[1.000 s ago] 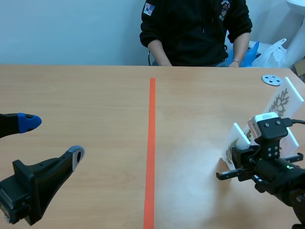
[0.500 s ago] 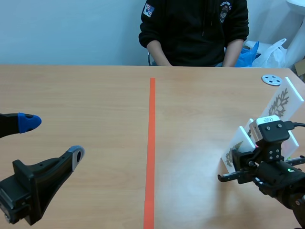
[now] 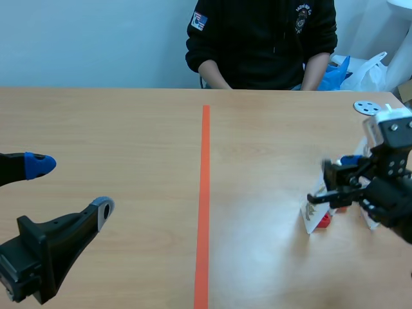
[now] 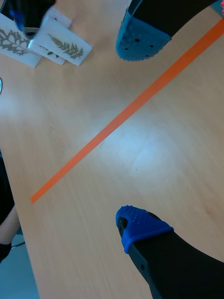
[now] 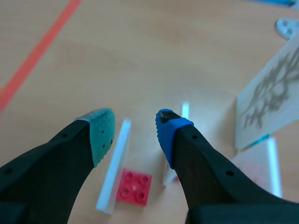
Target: Sort the leaf by its shape. The table is split by an orange tape line. A compound leaf with several leaflets goes to the left side, a simple leaf with one blade goes to the right side. Return to the home posture when a red brick is placed on the table.
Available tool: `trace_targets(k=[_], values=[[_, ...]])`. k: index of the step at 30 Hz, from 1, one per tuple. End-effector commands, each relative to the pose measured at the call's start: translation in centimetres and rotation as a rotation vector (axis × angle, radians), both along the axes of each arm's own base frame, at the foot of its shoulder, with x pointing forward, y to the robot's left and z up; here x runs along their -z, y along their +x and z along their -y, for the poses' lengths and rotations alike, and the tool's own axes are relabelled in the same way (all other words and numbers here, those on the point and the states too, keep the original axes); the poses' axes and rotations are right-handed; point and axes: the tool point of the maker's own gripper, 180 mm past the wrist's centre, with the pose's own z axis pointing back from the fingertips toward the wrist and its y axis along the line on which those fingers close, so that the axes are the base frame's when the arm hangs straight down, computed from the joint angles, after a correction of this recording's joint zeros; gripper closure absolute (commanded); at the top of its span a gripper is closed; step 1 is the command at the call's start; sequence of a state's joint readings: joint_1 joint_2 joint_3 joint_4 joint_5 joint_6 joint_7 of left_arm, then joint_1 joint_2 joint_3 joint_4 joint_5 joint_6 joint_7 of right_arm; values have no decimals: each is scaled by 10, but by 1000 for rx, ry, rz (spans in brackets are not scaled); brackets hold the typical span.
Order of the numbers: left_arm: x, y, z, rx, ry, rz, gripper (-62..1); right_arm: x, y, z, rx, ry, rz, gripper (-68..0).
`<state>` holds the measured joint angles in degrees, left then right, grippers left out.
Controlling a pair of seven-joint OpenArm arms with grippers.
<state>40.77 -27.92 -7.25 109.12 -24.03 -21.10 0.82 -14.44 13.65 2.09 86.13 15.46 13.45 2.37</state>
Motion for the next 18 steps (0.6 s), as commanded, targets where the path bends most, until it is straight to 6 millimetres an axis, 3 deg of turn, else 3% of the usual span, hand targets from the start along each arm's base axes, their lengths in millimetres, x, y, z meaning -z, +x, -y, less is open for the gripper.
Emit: trace_targets(k=[1,7,13,18], values=[[-10,1,6,8,-28,30,-623,-26,3,-1,-17,13,59,-218],[-10,1,6,8,-28,30,-623,-77,-1,-10,-64,33,141,-232],[-10,1,6,8,-28,30,-623,-107,-16,-21,-133,66,173,-364],[-10,1,6,8,-28,30,-623,-101,-37,-39,-247,106,127,-575]])
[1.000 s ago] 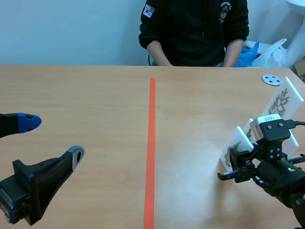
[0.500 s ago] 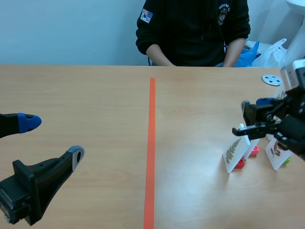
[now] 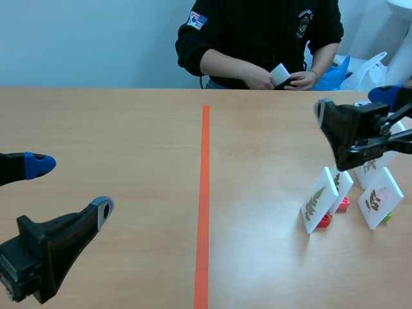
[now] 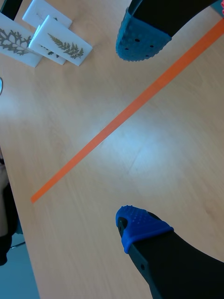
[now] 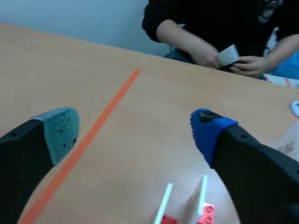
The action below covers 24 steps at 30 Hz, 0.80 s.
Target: Sort the leaf by its shape. The table is split by an orange tape line. A compound leaf with several leaflets goes to the left side, a simple leaf with one blade goes to the right side. Return to the home posture when a red brick is placed on the table.
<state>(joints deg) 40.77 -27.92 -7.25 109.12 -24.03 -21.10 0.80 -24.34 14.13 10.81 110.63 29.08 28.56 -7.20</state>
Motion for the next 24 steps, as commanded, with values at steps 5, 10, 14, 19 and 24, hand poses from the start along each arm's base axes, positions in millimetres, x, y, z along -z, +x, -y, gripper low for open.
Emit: trace_targets(k=[5,10,14,19,24], values=[[-10,1,6,8,-27,29,-623,15,-24,-16,-139,1,-60,-679],[-10,1,6,8,-27,29,-623,22,-38,-24,-203,8,-96,-679],[-10,1,6,8,-27,29,-623,22,-39,-25,-201,25,-98,-679],[-10,1,6,8,-27,29,-623,24,-40,-29,-212,30,-105,-679],[-10,1,6,8,-27,29,-623,26,-42,-36,-229,35,-113,-679]])
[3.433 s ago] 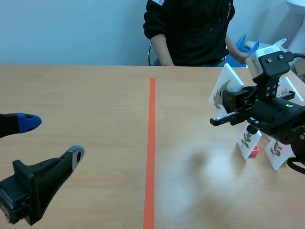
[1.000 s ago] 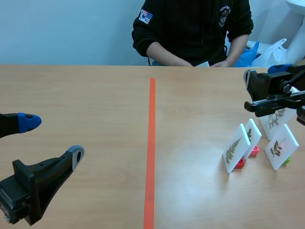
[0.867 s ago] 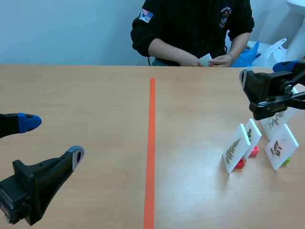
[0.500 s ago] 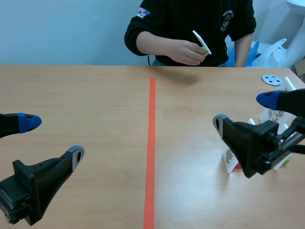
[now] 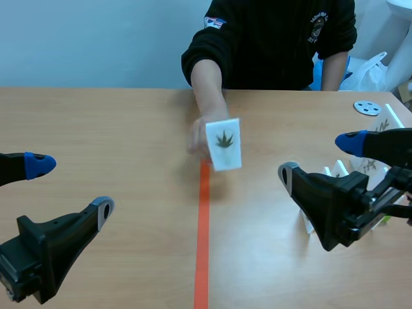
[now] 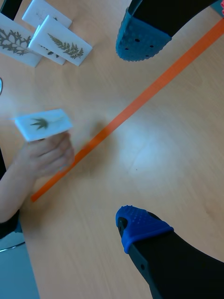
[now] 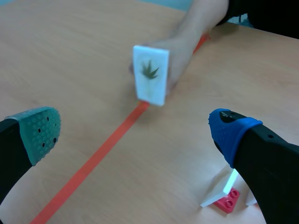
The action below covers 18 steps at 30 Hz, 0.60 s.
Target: Sort the leaf by its shape. The table is split by an orange tape line. A compound leaf with several leaflets goes to the left side, a simple leaf with one blade goes to the right side. Return to the home posture when a red brick is placed on the table.
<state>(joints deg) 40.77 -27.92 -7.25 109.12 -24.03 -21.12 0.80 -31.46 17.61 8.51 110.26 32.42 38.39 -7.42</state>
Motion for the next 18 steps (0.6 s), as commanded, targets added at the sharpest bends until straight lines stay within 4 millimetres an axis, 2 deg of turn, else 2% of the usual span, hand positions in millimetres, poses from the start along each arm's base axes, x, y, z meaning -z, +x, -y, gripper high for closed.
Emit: trace_targets(k=[1,18], values=[[-10,1,6,8,-27,29,-623,-4,3,1,8,8,17,-679],[-10,1,6,8,-27,29,-623,-3,4,1,16,6,13,-679]])
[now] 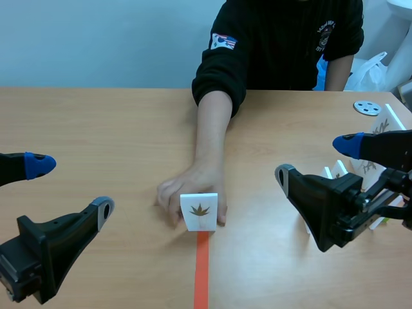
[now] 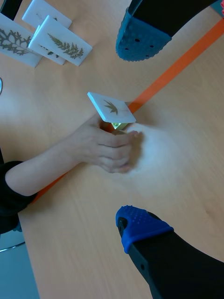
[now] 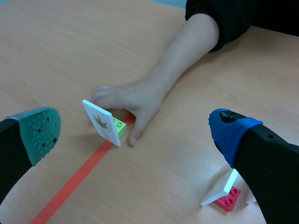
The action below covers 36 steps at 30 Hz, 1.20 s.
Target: Sort the leaf by its shape. The table is split by an orange tape line. A compound leaf with several leaflets goes to the left side, a simple leaf with one blade goes to the right side. Return to the home posture when a red brick is placed on the table.
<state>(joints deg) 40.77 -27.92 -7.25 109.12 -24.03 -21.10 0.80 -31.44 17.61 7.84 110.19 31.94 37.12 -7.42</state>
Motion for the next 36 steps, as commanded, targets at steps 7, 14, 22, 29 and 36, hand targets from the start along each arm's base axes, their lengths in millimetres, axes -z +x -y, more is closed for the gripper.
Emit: trace_targets(k=[7,14,22,29,36], values=[[-9,1,6,10,-20,26,-623,-5,3,1,7,10,19,-679],[-2,7,7,65,10,26,-623,-5,3,2,8,10,20,-679],[30,23,14,116,3,-14,-623,-6,4,2,9,14,21,-679],[55,40,30,178,9,-5,-623,-9,5,7,24,11,35,-679],[84,52,50,254,29,2,-623,-9,5,7,24,10,35,-679]])
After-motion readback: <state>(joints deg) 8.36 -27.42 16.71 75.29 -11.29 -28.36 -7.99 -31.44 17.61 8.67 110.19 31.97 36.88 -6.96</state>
